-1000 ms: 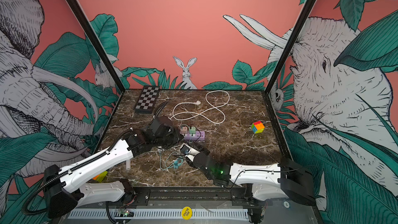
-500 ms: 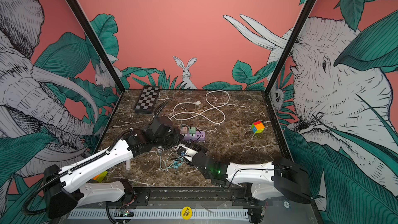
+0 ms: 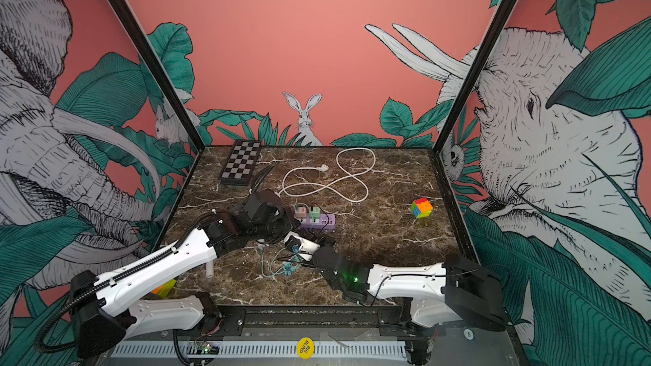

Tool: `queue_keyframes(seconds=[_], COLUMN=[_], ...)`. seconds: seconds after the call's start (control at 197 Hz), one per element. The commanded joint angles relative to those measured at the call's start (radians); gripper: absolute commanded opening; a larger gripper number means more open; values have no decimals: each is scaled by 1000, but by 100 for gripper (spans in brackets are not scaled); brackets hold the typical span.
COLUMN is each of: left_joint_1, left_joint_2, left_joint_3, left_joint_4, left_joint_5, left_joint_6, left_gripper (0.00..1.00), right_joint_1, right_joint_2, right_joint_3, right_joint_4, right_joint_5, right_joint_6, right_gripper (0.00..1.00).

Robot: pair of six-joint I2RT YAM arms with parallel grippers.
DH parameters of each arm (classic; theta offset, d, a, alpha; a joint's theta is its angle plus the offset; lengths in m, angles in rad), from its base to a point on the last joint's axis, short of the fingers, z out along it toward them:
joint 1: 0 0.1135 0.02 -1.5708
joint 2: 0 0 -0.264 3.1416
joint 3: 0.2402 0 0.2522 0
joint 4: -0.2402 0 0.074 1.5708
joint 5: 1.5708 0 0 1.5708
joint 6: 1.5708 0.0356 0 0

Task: Charge the electric toothbrush
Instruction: Pick up the charging cable from the center of the board.

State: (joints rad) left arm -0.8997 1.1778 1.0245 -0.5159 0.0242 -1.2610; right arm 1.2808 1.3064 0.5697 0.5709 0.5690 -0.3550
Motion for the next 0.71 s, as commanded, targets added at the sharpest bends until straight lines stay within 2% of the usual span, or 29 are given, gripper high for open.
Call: queue_keyframes(seconds=[0.0,0.304,0.457,0.705], left_joint_1=[5,5,5,5], left_joint_2=[-27,-27,-27,-37], left_joint_3=[-18,-23,-25,-31], left_joint_4=[6,12,22,19], left_joint_5=[-12,-12,-4,-11], left_joint_6=[-7,-11,-16,-18], left_gripper=[0,0,0,0], right_joint_1=[-3,-1,0,2], right_joint_2=[-7,-10,7,25], right_joint_3=[23,24,32,48], right_joint_4=[22,29,57,64], right_joint_5=[-16,16,35,70], right_joint_6=[8,9,5,-1], right_gripper=[18,14,17,2])
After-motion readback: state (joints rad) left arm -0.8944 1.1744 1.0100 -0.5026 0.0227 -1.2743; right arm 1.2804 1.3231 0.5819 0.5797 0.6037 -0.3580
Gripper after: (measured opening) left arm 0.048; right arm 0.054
